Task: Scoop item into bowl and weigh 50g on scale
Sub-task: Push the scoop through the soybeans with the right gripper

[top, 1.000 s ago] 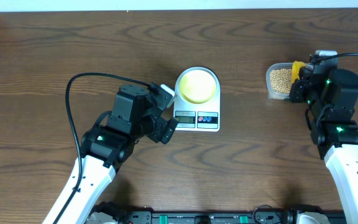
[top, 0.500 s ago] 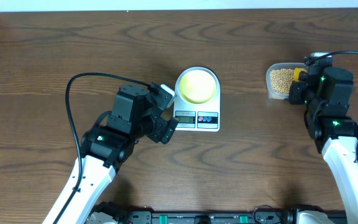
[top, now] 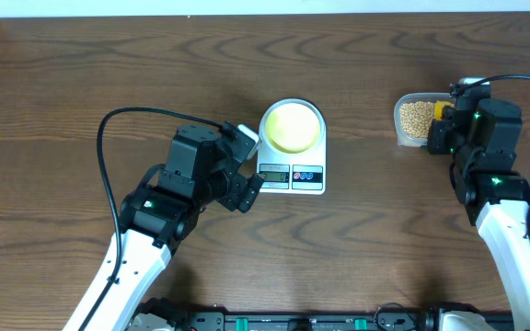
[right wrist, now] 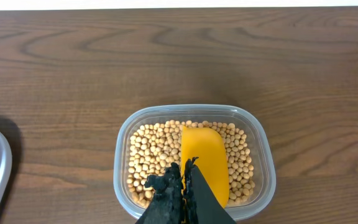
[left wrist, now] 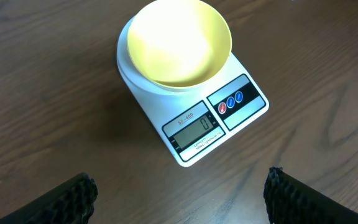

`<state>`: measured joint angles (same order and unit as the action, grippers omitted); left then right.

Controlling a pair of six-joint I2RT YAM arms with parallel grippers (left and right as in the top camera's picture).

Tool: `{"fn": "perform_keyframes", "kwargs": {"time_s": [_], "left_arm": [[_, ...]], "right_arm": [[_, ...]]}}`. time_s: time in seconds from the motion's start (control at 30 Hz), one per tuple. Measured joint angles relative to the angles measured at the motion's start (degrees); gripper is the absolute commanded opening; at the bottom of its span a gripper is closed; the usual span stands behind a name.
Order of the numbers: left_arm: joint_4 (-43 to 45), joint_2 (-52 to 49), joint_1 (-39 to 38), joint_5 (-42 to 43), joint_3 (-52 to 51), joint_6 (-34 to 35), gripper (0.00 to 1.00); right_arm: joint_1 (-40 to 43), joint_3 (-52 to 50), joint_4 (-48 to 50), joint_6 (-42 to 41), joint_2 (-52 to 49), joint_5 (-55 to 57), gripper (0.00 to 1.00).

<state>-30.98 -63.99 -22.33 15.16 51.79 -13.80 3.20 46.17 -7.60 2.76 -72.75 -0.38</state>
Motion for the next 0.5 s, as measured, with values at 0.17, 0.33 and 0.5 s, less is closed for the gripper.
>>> {"fn": "perform_keyframes", "kwargs": {"time_s": [0.17, 0.33, 0.5], "left_arm": [[0.0, 0.0, 0.0, 0.0, 0.0, 0.0, 0.88], [0.0, 0.0, 0.0, 0.0, 0.0, 0.0, 0.88], [0.0, 0.0, 0.0, 0.0, 0.0, 0.0, 0.88]], "right_arm": [[0.0, 0.0, 0.1, 0.0, 0.0, 0.0, 0.01], [0.0, 0.0, 0.2, 0.0, -0.1, 0.0, 0.01], [0.0, 0.0, 1.2, 0.0, -2.0, 0.0, 0.01]]}}
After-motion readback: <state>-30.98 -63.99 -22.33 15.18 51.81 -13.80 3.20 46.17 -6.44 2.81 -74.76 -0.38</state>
